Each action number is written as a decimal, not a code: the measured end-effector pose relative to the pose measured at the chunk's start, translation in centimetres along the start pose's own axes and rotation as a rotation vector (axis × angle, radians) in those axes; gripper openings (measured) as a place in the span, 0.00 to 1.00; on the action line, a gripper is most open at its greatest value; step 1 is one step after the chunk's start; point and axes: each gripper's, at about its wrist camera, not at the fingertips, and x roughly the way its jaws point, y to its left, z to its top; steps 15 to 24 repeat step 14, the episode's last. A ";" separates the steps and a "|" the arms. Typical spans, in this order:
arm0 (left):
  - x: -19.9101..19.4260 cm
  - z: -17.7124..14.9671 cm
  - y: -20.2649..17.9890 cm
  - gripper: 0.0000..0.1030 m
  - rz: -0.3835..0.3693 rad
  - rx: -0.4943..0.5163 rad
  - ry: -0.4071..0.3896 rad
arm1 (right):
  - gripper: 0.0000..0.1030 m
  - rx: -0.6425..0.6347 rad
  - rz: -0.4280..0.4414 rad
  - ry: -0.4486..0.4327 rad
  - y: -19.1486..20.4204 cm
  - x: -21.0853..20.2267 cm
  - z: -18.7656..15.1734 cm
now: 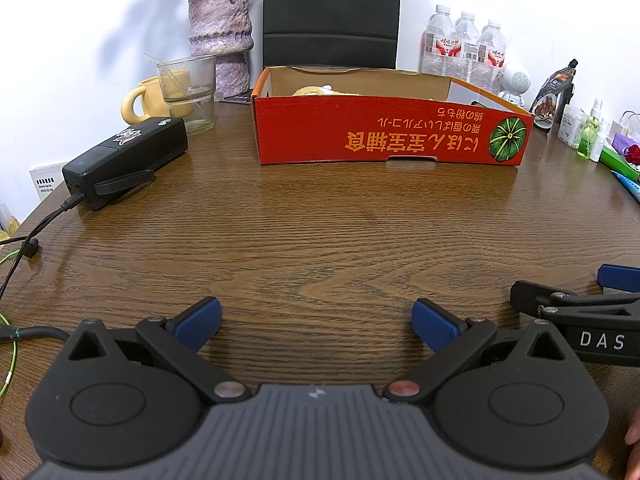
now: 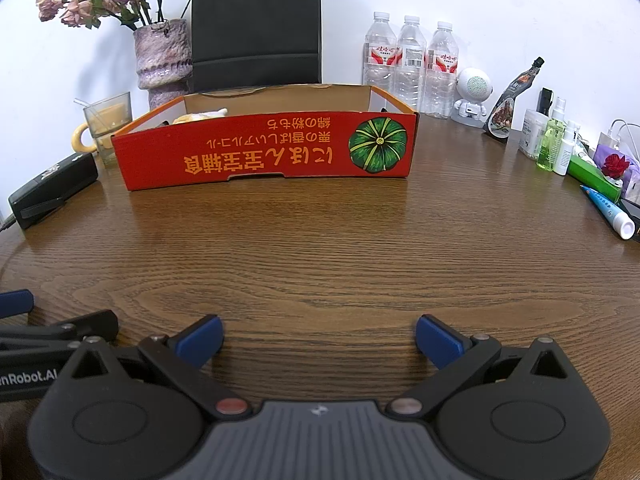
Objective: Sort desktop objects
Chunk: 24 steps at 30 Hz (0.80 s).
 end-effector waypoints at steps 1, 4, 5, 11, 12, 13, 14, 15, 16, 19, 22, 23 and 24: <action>0.0 0.0 0.0 1.00 0.000 0.000 0.000 | 1.00 0.000 0.000 0.000 0.0 0.0 0.0; 0.0 0.0 0.0 1.00 0.000 0.000 0.000 | 1.00 -0.001 0.001 0.000 -0.1 0.0 0.0; 0.0 0.0 0.0 1.00 0.000 0.000 0.000 | 1.00 -0.001 0.001 0.000 -0.1 0.0 0.0; 0.0 0.0 -0.1 1.00 0.001 0.000 0.000 | 1.00 -0.001 0.001 0.000 -0.1 0.0 0.0; 0.0 0.0 -0.1 1.00 0.001 0.000 0.000 | 1.00 -0.001 0.001 0.000 -0.1 0.0 0.0; 0.0 0.0 -0.1 1.00 0.001 0.000 0.000 | 1.00 -0.001 0.001 0.000 -0.1 0.0 0.0; 0.0 0.0 -0.1 1.00 0.001 0.000 0.000 | 1.00 -0.001 0.001 0.000 -0.1 0.0 0.0; 0.0 0.0 -0.1 1.00 0.001 0.000 0.000 | 1.00 -0.001 0.001 0.000 -0.1 0.0 0.0; 0.0 0.0 -0.1 1.00 0.001 0.000 0.000 | 1.00 -0.001 0.001 0.000 -0.1 0.0 0.0; 0.0 0.0 -0.1 1.00 0.001 0.000 0.000 | 1.00 -0.001 0.001 0.000 -0.1 0.0 0.0; 0.0 0.0 -0.1 1.00 0.001 0.000 0.000 | 1.00 -0.001 0.001 0.000 -0.1 0.0 0.0; 0.0 0.0 -0.1 1.00 0.001 0.000 0.000 | 1.00 -0.001 0.001 0.000 -0.1 0.0 0.0; 0.0 0.0 -0.1 1.00 0.001 0.000 0.000 | 1.00 -0.001 0.001 0.000 -0.1 0.0 0.0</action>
